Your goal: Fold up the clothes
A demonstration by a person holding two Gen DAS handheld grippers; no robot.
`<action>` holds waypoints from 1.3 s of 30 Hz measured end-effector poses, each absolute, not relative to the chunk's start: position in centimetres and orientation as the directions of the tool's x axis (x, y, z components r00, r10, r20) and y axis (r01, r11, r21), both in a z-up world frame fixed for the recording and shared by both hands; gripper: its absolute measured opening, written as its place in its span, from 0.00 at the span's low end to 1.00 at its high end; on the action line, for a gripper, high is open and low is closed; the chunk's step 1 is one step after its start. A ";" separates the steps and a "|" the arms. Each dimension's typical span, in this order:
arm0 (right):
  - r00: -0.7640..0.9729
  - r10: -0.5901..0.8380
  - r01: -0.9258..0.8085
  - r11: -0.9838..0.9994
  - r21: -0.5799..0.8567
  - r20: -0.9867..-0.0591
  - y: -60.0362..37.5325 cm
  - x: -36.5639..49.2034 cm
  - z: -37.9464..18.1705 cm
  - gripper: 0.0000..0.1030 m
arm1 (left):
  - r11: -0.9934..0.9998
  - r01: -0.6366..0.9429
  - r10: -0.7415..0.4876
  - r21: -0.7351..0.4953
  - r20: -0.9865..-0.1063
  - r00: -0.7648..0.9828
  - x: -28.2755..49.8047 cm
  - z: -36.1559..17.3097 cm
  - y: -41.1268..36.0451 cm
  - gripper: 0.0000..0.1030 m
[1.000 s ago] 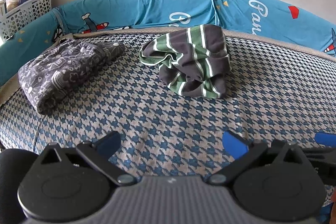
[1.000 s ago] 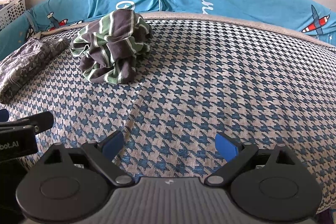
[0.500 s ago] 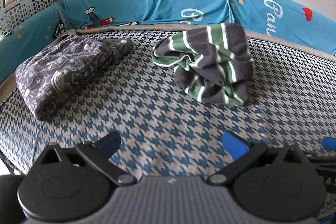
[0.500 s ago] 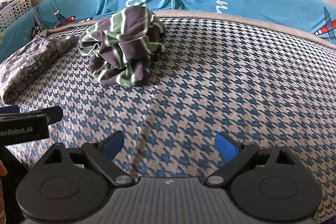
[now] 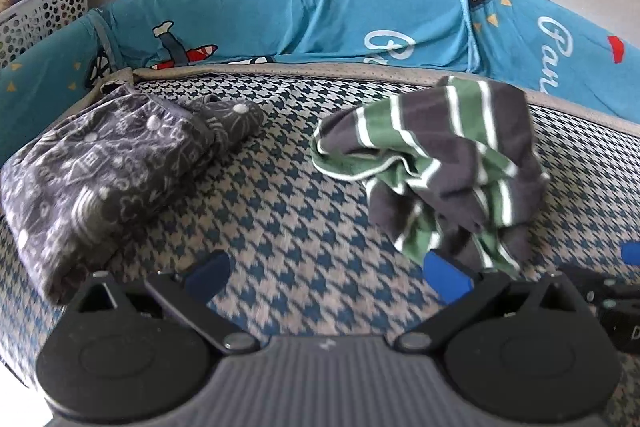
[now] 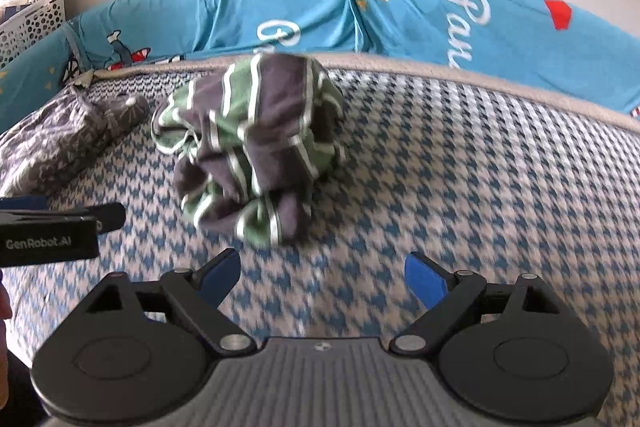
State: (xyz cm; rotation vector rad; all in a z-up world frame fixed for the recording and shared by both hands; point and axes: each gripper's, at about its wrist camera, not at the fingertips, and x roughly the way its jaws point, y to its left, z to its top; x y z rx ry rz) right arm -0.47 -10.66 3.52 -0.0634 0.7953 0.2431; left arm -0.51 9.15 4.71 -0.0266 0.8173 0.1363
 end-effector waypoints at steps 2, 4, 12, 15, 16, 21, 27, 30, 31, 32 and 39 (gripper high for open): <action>0.689 0.209 -0.258 0.965 0.034 -0.694 -10.0 0.6 3.6 0.81 | 0.989 -0.140 0.122 0.036 -0.727 0.675 0.7 4.3 9.6 1.00; 0.706 0.221 -0.275 0.961 0.028 -0.673 -9.4 1.6 3.8 0.80 | 0.985 -0.165 0.146 0.048 -0.739 0.658 2.1 3.7 10.2 1.00; 0.720 0.243 -0.335 0.942 -0.020 -0.650 -6.2 5.6 2.9 0.73 | 0.977 -0.211 0.161 0.035 -0.768 0.620 6.4 2.8 11.3 1.00; 0.710 0.255 -0.358 0.933 -0.025 -0.657 -5.4 6.7 2.3 0.67 | 0.976 -0.212 0.174 0.053 -0.777 0.605 7.6 2.3 11.1 1.00; 0.710 0.244 -0.354 0.935 -0.035 -0.661 -5.1 7.1 2.0 0.66 | 0.976 -0.212 0.178 0.059 -0.779 0.602 8.0 2.2 11.0 1.00; 0.709 0.230 -0.291 0.956 0.020 -0.667 -6.1 8.2 1.3 0.43 | 0.982 -0.191 0.121 0.005 -0.790 0.601 8.9 2.1 10.5 1.00; 0.768 0.189 -0.179 0.981 0.078 -0.612 -9.6 7.6 3.3 0.19 | 0.989 -0.108 -0.004 -0.104 -0.739 0.673 7.8 4.1 9.8 1.00; 0.804 0.099 -0.072 0.995 0.069 -0.586 -12.3 7.1 4.1 0.19 | 0.986 -0.052 -0.075 -0.156 -0.707 0.703 7.0 4.7 9.5 1.00; 0.812 0.061 -0.031 0.998 0.061 -0.580 -13.2 6.9 4.3 0.19 | 0.983 -0.032 -0.104 -0.178 -0.701 0.706 6.8 4.8 9.5 1.00; 0.818 0.023 0.009 0.999 0.053 -0.574 -14.2 6.8 4.5 0.19 | 0.980 -0.013 -0.132 -0.200 -0.694 0.708 6.6 4.9 9.4 1.00; 0.711 -0.143 0.294 0.950 0.107 -0.689 -22.7 5.5 3.4 0.26 | 0.968 0.000 -0.180 -0.252 -0.691 0.700 6.1 4.4 8.7 1.00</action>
